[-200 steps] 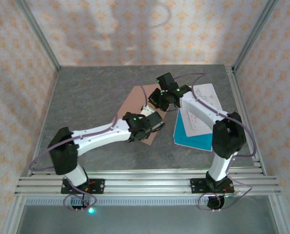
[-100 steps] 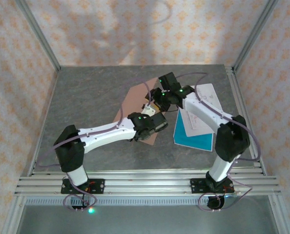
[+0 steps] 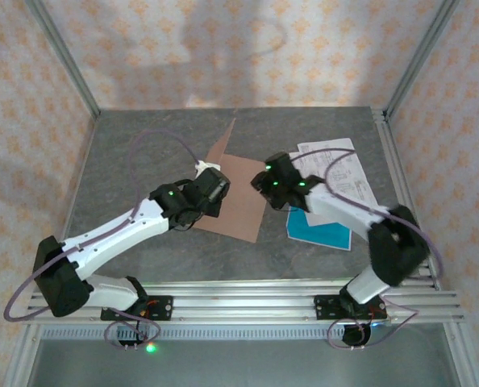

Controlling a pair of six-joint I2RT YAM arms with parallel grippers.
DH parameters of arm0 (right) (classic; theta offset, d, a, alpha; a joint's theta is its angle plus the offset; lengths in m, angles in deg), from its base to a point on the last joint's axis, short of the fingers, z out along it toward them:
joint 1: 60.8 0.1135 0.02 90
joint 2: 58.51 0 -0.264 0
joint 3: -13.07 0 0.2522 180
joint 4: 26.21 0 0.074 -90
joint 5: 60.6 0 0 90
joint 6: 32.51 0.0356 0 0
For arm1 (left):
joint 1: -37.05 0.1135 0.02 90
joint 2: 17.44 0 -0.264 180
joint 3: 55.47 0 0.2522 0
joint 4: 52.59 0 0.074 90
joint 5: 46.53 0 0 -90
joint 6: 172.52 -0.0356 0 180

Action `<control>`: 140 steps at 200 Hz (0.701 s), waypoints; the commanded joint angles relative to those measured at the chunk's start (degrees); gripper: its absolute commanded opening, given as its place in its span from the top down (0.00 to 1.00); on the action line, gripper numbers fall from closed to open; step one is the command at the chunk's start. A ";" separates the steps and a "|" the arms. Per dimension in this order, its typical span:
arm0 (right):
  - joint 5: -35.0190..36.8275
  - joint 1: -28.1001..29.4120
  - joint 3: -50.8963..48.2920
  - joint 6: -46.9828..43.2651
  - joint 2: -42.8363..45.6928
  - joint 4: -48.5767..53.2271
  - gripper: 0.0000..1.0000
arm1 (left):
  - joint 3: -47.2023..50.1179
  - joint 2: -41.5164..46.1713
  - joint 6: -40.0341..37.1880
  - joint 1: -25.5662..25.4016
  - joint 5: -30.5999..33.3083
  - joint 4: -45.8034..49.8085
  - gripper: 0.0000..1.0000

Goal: Put the files into the folder

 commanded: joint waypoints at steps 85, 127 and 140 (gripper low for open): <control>-0.55 1.22 9.28 -2.37 -20.34 9.13 0.63 | 10.08 15.47 11.12 18.49 -10.05 2.87 1.00; -1.91 -1.61 6.79 -6.72 -18.51 11.91 0.63 | 15.99 18.07 15.25 31.01 -9.08 8.38 0.58; -2.79 -2.17 7.20 -8.35 -18.73 12.86 0.63 | 18.24 17.19 15.64 35.29 -11.03 8.01 0.51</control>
